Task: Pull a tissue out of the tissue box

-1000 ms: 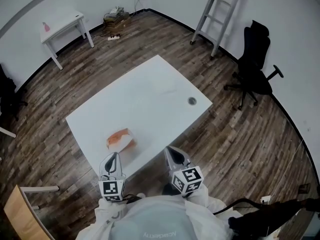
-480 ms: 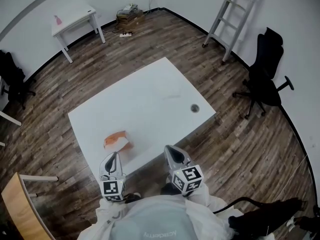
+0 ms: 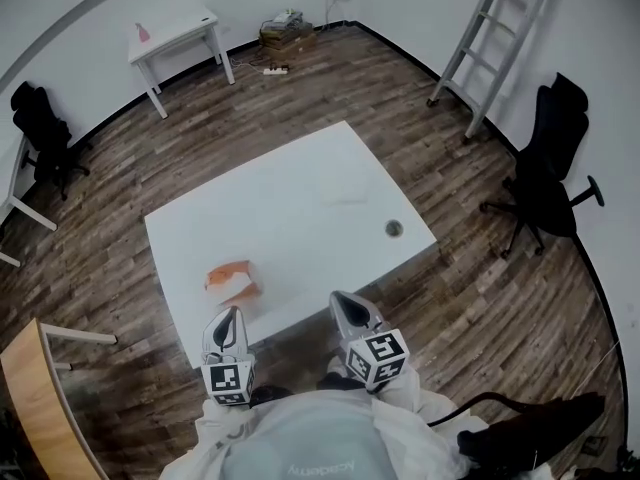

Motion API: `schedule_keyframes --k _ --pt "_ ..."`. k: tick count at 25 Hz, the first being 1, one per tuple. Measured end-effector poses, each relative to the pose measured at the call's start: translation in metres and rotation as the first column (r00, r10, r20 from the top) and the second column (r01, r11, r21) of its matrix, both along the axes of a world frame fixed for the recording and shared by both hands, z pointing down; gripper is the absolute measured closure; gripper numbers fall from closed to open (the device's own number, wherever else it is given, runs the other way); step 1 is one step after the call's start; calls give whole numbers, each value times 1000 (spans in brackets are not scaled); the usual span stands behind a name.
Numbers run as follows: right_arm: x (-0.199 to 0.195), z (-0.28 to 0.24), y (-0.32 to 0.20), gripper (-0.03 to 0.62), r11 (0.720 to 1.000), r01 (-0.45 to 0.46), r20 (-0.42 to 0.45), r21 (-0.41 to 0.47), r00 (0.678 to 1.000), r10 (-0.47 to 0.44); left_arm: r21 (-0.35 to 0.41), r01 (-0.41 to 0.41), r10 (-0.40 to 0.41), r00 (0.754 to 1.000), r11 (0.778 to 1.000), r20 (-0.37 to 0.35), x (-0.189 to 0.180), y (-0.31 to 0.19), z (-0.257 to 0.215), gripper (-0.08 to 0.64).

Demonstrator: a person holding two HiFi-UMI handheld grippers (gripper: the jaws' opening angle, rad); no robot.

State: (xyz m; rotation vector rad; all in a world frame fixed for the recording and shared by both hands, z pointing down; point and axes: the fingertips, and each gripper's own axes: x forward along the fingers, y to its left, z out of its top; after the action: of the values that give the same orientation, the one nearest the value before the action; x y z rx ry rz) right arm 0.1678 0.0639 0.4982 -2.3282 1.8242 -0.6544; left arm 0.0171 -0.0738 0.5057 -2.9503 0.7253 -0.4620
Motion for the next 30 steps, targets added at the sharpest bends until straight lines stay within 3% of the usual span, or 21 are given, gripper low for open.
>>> schedule_keyframes --k 15,30 --pt "-9 18 -9 592 996 84 51 -11 995 -83 -6 103 -103 994 995 40 -29 4 5 560" --pt "-1 13 -82 592 991 130 25 -41 991 -129 -32 155 -155 988 987 22 -30 -66 13 560"
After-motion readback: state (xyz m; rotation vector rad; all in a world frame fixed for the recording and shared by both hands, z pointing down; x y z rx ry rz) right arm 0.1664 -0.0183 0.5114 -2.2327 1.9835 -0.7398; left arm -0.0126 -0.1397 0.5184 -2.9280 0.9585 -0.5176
